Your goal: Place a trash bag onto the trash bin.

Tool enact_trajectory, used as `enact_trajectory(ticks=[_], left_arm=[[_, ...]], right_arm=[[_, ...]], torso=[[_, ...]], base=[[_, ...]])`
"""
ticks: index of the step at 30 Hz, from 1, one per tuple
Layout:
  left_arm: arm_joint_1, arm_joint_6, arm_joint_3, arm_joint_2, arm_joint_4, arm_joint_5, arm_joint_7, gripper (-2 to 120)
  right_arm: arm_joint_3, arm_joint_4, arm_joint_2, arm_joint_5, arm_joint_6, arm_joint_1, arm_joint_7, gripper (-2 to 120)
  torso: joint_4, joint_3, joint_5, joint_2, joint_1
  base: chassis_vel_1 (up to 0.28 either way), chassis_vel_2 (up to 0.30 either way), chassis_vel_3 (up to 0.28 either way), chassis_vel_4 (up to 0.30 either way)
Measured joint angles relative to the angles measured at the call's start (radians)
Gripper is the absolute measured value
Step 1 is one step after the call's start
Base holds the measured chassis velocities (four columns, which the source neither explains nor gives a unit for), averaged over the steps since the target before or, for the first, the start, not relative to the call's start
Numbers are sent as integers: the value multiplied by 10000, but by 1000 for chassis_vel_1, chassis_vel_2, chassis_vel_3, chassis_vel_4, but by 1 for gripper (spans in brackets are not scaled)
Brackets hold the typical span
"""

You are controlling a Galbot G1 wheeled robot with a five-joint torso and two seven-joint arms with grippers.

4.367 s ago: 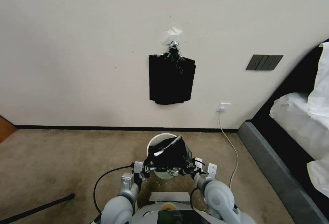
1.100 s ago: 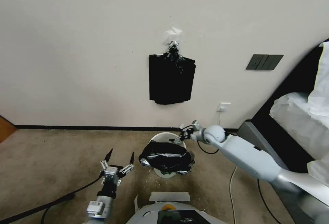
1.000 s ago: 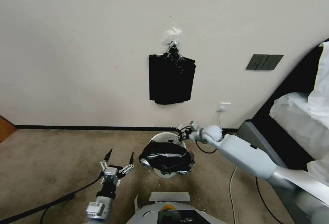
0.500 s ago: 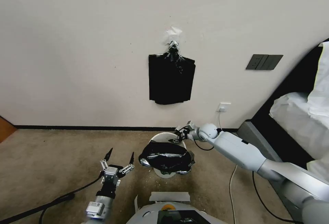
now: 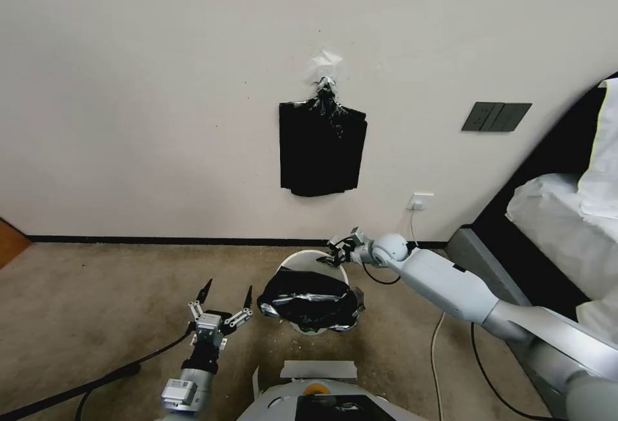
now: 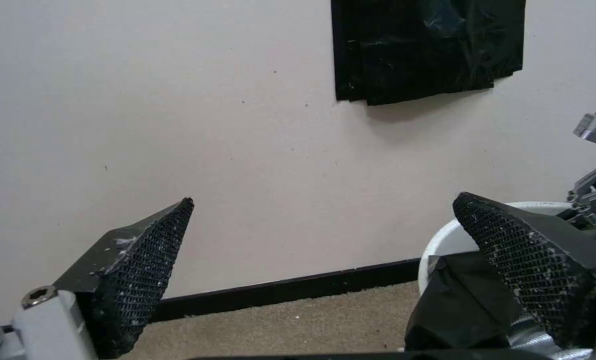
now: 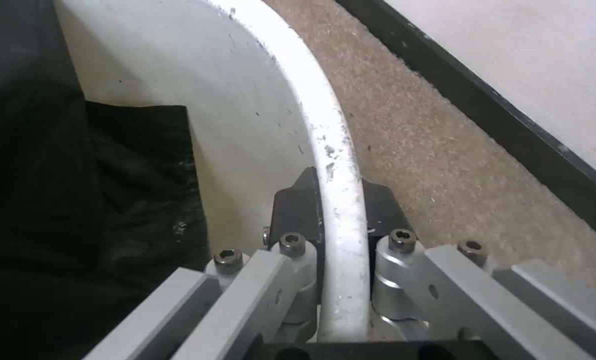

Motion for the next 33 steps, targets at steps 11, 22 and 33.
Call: enact_trajectory(ticks=[11,22,33], left_arm=[[-99,281,372,-73,-202,-220,-43,100],[-552,628,276,141,-269,-662,-232,100],[-737,896,-117,298,-427,-1093,-294,100]], right_arm=[[2484,2772,-447,3288,-1768,-2052,5214,3],[4769,5246,656,4905,-700,-4979,10124,3],[5721,5638,2276,3599,484,-6997,11794,3]], torso=[[1,0,0,0,0],[0,-1,-2,1,0],[0,-1,0,1,0]], base=[[0,0,0,0],[0,0,0,0],[0,0,0,0]])
